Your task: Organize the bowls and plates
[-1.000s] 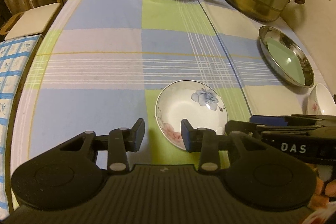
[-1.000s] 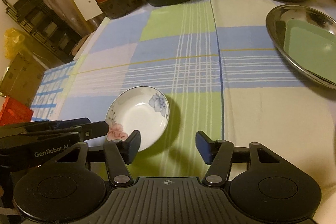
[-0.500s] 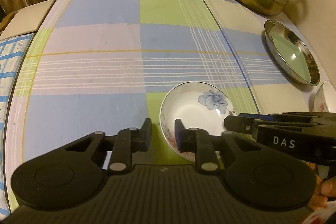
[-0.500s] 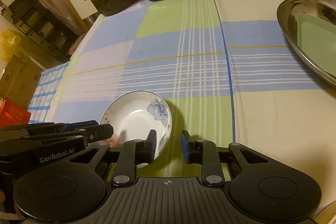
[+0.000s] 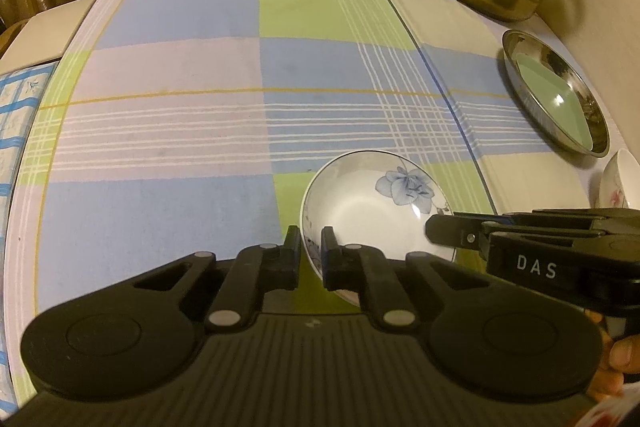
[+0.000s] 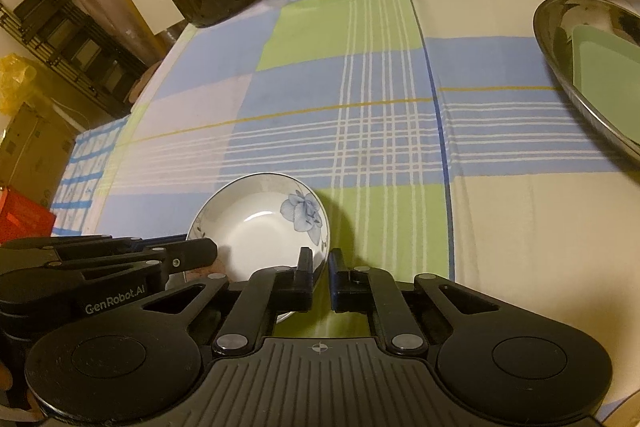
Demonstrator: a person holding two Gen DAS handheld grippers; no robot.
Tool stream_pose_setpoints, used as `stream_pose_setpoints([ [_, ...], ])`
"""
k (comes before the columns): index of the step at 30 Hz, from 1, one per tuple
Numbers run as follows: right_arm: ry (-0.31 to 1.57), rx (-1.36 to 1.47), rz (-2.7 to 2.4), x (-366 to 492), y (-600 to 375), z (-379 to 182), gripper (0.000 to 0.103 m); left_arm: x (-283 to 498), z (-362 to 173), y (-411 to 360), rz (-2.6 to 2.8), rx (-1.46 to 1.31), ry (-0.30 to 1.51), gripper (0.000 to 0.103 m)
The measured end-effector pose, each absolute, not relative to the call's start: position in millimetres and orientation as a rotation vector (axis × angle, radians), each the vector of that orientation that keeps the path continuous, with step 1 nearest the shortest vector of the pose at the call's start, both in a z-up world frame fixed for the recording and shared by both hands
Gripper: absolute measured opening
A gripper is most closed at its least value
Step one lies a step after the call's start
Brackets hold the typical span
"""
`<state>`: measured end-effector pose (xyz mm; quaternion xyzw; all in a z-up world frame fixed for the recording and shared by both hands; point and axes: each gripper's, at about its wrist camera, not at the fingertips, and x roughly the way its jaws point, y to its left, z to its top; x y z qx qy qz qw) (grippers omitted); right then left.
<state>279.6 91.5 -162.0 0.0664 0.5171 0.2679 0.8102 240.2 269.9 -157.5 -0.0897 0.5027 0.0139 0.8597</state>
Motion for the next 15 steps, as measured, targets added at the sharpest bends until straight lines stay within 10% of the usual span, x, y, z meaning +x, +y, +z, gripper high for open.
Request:
stream_pose_setpoints([
  [15,1.089,0.159,0.545,279,75,-149,0.007,244,-145,251,-0.005,-0.164,1.037,0.009],
])
